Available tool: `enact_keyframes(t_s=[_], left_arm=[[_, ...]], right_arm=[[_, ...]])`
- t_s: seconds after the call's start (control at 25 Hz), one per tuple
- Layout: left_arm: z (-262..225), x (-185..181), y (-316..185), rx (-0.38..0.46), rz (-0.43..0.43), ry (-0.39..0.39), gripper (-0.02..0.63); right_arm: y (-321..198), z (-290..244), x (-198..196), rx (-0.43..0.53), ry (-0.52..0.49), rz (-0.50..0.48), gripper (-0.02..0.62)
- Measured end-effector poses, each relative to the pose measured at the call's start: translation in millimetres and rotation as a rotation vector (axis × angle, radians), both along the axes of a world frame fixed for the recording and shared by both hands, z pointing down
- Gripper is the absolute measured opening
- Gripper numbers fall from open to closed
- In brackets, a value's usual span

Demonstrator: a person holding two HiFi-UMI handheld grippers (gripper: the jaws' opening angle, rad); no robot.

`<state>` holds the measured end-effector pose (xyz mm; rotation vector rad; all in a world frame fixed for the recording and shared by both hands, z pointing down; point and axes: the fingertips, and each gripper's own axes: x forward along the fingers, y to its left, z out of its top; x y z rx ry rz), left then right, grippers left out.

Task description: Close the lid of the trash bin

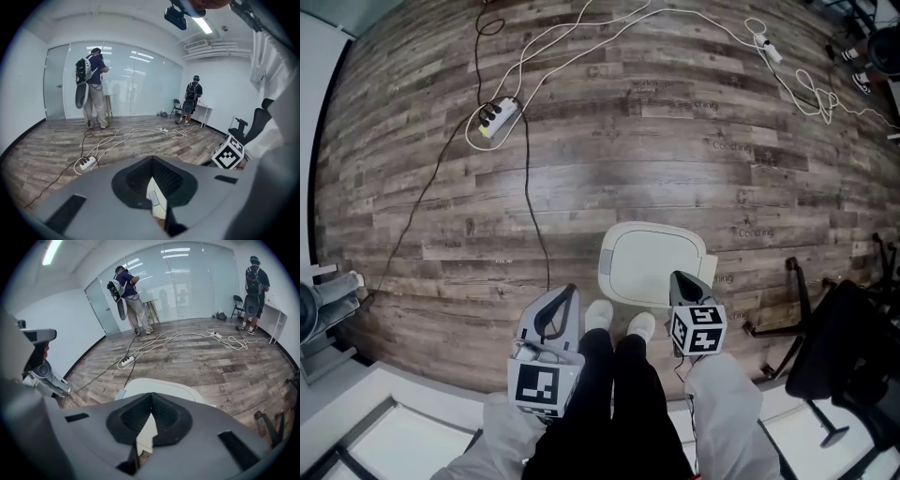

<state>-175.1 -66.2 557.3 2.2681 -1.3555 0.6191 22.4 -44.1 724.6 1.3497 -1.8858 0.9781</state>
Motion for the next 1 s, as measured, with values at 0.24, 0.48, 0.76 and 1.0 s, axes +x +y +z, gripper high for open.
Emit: enact_keyframes(t_s=[0.24,0.48,0.76,1.0], left_arm=[[-66,45,4,0.073,0.083,-0.001,0.005],[-141,83,16,0.152,0.126,-0.001,0.005],[-246,117,35,0.216,0.16,0.039,0.005],[-319,130,59,0.286,0.184,0.063,0.005]], right_arm=[[6,-100,48,0.103,-0.009,0.077,0.023],[28,-213,90,0.223,-0.02,0.142,0.023],[58,-364,121,0.385,-0.041,0.189,0.023],[92,-473,124,0.537,-0.095,0.232,0.023]])
